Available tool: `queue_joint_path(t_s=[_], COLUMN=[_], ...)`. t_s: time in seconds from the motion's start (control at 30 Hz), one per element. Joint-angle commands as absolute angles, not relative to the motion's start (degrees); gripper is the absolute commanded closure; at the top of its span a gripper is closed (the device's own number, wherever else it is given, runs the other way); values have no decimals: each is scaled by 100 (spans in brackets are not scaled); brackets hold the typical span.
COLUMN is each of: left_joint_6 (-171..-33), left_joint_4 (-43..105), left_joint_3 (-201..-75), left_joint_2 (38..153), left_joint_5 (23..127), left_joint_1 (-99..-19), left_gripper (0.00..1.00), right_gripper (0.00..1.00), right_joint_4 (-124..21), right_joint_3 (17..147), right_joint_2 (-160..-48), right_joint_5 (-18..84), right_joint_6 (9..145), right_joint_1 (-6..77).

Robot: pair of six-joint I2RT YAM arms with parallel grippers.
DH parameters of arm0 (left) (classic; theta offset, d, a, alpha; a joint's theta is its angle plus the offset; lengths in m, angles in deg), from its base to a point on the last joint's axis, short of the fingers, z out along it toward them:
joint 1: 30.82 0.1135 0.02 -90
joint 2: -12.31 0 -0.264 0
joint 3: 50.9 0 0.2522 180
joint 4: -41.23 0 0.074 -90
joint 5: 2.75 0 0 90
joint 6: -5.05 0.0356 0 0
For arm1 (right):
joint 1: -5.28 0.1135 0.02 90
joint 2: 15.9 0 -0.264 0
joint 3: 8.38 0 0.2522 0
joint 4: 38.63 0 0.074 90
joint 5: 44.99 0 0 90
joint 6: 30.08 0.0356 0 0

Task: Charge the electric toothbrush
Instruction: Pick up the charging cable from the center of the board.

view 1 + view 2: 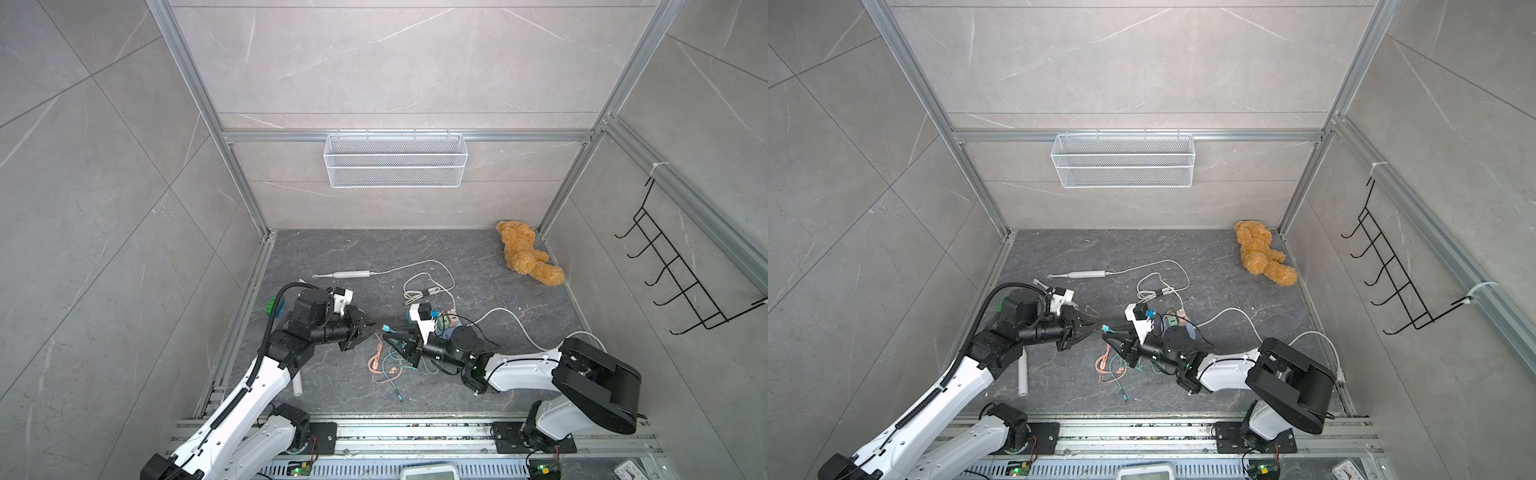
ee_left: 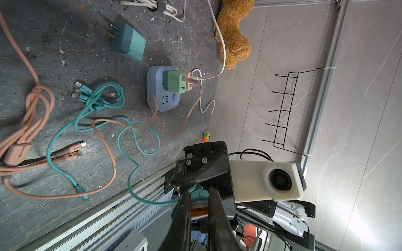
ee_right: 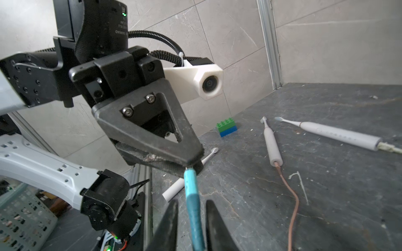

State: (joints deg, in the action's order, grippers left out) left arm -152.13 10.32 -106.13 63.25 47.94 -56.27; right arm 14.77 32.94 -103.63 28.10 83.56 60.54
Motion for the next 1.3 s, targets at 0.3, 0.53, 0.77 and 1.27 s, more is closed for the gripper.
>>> queue_joint_path(t_s=[0.3,0.53,0.77,1.27], left_joint_6=[-15281,-15157,-15174,-15209], left_joint_4=[1196,1057,1159,1191], left_joint_3=[-10606,-10644,-10631,-10575], left_joint_2=[6164,6187,6263,6232], left_joint_5=[4739,4783,4695,4722], left_joint_1=[-5552,-5551,-5550,-5546], left_gripper=[100,100,100,100], right_gripper=[100,100,90,80], right_joint_4=[1442,1123,1428,1451], right_joint_3=[3319,3201,3205,3432], right_joint_2=[-10058,-9644,-9773,-10022], right_joint_5=[2961,3168,3218,2870], right_joint_6=[8287,8075,8192,8392], right_joint_1=[6054,6056,6062,6064])
